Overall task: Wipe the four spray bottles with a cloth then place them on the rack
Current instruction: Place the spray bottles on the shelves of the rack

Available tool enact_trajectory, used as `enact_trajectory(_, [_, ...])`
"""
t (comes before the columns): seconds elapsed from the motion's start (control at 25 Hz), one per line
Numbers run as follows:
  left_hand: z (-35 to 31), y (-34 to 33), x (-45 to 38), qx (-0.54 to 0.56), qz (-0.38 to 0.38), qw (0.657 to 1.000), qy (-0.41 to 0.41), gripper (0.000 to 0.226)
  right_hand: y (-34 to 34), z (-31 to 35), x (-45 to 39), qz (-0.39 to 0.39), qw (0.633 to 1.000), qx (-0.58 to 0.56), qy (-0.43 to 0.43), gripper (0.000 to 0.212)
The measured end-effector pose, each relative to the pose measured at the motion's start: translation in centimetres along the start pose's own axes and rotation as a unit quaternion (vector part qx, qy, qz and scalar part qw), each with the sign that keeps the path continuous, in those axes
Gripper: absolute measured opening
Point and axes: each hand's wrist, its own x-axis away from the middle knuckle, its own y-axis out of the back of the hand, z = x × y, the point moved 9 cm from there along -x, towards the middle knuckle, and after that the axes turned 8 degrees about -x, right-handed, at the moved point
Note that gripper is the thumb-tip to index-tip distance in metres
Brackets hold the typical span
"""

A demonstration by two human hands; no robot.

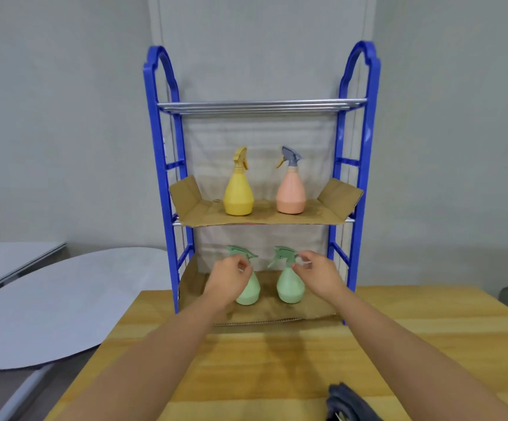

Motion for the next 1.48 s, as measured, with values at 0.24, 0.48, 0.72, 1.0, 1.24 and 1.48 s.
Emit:
enact_trajectory(0.24, [-6.7, 7.6, 0.7, 0.017, -0.081, 0.992, -0.090, 0.017, 4.4, 8.5, 0.6, -0.041, 0.995, -0.025, 0.084, 0.017])
enact_trajectory(0.48, [-6.9, 12.6, -6.1, 0.051, -0.198, 0.977, -0.067, 0.025, 7.6, 11.8, -6.0, -0.130, 0.986, -0.002, 0.102, 0.024])
enact_trajectory(0.72, [-3.6, 9.3, -14.2, 0.074, -0.037, 0.996, 0.025, 0.088, 5.6, 7.8, -14.5, -0.091, 0.994, 0.063, -0.006, 0.092])
enact_trajectory(1.0, [-2.3, 6.0, -17.0, 0.103, 0.035, 0.994, 0.006, 0.102, 4.0, 5.8, -17.0, -0.047, 0.999, -0.011, 0.009, 0.081])
enact_trajectory(1.24, [-2.5, 5.1, -17.2, 0.038, 0.037, 0.999, 0.010, 0.096, 4.1, 6.1, -16.3, -0.056, 0.997, -0.039, 0.023, 0.079])
enact_trajectory(1.48, [-2.0, 5.5, -16.9, 0.071, 0.039, 0.997, 0.006, 0.107, 4.3, 6.3, -16.3, -0.066, 0.996, -0.026, 0.047, 0.081])
